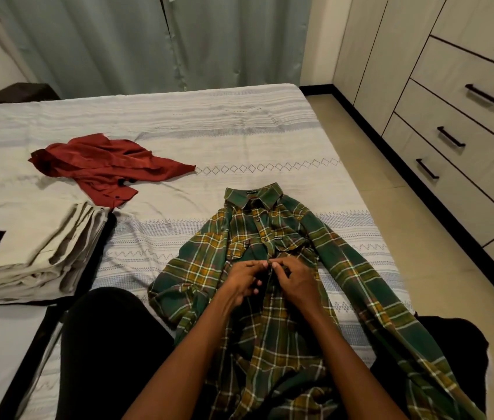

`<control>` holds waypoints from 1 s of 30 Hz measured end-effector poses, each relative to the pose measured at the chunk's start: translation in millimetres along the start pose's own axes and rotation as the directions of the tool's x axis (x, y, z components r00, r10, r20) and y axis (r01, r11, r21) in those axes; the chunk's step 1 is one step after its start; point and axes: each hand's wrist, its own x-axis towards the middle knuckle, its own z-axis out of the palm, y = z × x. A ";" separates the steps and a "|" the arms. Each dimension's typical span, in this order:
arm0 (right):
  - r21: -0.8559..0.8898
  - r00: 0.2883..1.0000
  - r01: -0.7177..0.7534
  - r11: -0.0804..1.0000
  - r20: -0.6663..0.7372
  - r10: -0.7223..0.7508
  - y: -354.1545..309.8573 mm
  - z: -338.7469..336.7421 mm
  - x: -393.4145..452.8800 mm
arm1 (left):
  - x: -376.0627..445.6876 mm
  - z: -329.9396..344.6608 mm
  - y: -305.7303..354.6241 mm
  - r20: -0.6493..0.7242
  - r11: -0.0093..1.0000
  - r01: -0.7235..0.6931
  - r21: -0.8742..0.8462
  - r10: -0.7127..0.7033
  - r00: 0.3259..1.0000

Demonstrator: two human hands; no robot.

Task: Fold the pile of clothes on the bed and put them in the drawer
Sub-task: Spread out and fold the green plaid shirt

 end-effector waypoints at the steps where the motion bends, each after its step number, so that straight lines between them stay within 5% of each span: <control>1: 0.023 1.000 -0.014 1.000 0.007 0.014 0.7 0.2 -0.8 | 0.6 -1.6 -0.3 0.016 1.000 0.010 0.000 -0.010 1.000; 7: 0.074 0.995 -0.094 0.993 0.018 0.093 -2.1 3.6 0.2 | 1.7 -2.7 2.6 0.046 1.000 0.009 -0.015 -0.008 0.999; 17: -0.192 0.999 0.051 0.980 0.028 -0.046 -4.0 3.2 -1.3 | -0.5 4.0 -9.3 -0.080 0.996 -0.090 -0.029 0.087 0.993; 24: -0.265 0.999 0.015 0.964 0.039 -0.005 1.3 5.6 -0.3 | -2.1 18.2 -8.7 -0.098 0.975 -0.183 0.127 0.196 0.976; 30: -0.257 0.999 0.000 0.966 0.035 0.009 2.7 3.0 3.1 | 0.2 18.2 -8.7 -0.075 0.857 -0.367 0.360 0.419 0.905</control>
